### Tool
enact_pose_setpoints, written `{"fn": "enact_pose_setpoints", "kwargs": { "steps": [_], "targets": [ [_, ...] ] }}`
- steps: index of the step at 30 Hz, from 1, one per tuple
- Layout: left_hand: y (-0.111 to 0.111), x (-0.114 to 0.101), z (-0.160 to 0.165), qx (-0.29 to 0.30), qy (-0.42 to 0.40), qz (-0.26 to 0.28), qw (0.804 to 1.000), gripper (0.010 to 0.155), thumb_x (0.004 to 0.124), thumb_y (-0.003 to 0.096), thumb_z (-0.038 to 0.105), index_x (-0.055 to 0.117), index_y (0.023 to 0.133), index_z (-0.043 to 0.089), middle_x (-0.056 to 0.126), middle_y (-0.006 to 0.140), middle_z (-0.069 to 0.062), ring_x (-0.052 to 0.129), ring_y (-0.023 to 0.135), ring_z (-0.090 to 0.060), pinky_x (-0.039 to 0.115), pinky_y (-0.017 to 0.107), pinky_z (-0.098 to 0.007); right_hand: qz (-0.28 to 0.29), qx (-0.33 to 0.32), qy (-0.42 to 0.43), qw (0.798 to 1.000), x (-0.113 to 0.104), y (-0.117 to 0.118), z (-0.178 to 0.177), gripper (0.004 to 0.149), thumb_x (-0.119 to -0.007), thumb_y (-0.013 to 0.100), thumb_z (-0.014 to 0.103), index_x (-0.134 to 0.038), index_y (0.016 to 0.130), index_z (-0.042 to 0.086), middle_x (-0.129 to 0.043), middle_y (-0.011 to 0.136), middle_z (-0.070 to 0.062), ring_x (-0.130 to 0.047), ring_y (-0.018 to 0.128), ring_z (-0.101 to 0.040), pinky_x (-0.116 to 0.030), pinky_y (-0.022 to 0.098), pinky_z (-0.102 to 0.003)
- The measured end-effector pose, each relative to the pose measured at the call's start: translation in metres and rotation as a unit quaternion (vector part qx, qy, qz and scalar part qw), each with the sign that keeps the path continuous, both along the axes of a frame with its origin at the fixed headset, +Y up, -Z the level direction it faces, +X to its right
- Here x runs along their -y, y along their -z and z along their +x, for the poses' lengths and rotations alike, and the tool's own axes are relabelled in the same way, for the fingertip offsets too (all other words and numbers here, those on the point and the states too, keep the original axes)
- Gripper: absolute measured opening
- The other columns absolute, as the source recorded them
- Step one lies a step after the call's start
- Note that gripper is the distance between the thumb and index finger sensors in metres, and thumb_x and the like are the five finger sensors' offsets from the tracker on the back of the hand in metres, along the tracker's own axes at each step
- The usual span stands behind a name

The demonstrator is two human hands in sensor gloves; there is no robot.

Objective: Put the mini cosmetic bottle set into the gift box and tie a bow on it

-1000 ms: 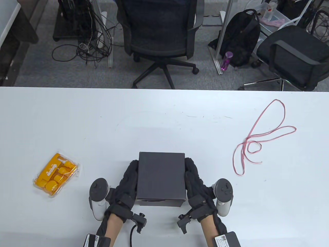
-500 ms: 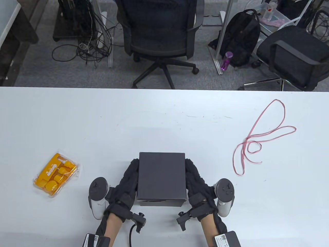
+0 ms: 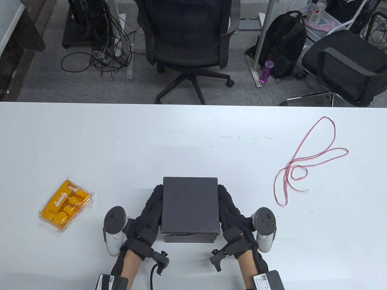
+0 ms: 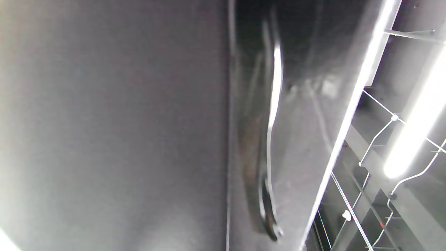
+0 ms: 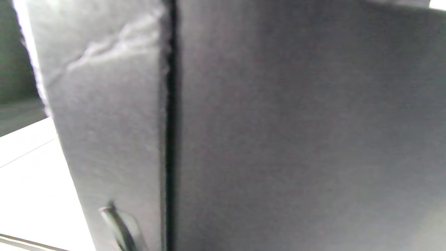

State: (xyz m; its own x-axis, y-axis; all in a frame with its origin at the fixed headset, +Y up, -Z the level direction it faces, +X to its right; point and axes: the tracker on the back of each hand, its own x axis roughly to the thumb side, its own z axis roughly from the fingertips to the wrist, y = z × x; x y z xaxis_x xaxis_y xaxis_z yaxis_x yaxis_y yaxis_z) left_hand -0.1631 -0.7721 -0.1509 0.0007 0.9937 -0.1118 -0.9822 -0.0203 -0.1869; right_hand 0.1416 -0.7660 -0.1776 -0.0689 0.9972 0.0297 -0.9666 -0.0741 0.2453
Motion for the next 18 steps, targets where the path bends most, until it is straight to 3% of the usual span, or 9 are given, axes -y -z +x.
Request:
{"fn": "enact_pose_setpoints", "kwargs": {
  "steps": [6, 9, 14, 18],
  "targets": [
    [-0.001, -0.006, -0.001, -0.002, 0.01, 0.013, 1.0, 0.056, 0.045, 0.0644, 0.044, 0.031, 0.118, 0.037, 0.035, 0.117, -0.035, 0.047, 0.1, -0.069, 0.054, 0.067, -0.079, 0.008, -0.004, 0.002, 1.0, -0.003, 0.0, 0.0, 0.057, -0.044, 0.063, 0.03, -0.03, 0.116, 0.012, -0.034, 0.107, -0.049, -0.045, 0.087, -0.071, -0.051, 0.054, -0.082],
    [-0.002, -0.013, -0.004, -0.031, 0.029, 0.035, 0.999, 0.056, 0.047, 0.0641, 0.042, 0.036, 0.118, 0.034, 0.036, 0.118, -0.032, 0.044, 0.101, -0.069, 0.053, 0.067, -0.079, 0.007, -0.019, 0.001, 1.0, -0.007, -0.001, -0.003, 0.057, -0.042, 0.064, 0.031, -0.027, 0.116, 0.014, -0.029, 0.108, -0.048, -0.037, 0.088, -0.074, -0.044, 0.054, -0.085],
    [-0.004, -0.028, -0.004, -0.031, 0.044, 0.07, 0.996, 0.056, 0.047, 0.0642, 0.042, 0.035, 0.118, 0.034, 0.031, 0.119, -0.032, 0.035, 0.101, -0.071, 0.049, 0.067, -0.08, 0.043, -0.013, -0.019, 0.999, -0.022, -0.003, -0.003, 0.057, -0.042, 0.064, 0.031, -0.027, 0.116, 0.014, -0.025, 0.109, -0.048, -0.027, 0.087, -0.076, -0.038, 0.053, -0.087],
    [-0.008, -0.044, -0.002, -0.041, 0.053, 0.11, 0.992, 0.056, 0.046, 0.0642, 0.042, 0.035, 0.118, 0.033, 0.031, 0.119, -0.032, 0.034, 0.102, -0.07, 0.048, 0.067, -0.081, 0.074, -0.002, -0.016, 0.997, -0.038, -0.006, -0.003, 0.057, -0.042, 0.064, 0.031, -0.029, 0.116, 0.013, -0.028, 0.109, -0.047, -0.028, 0.088, -0.074, -0.037, 0.053, -0.087]
  ]
}}
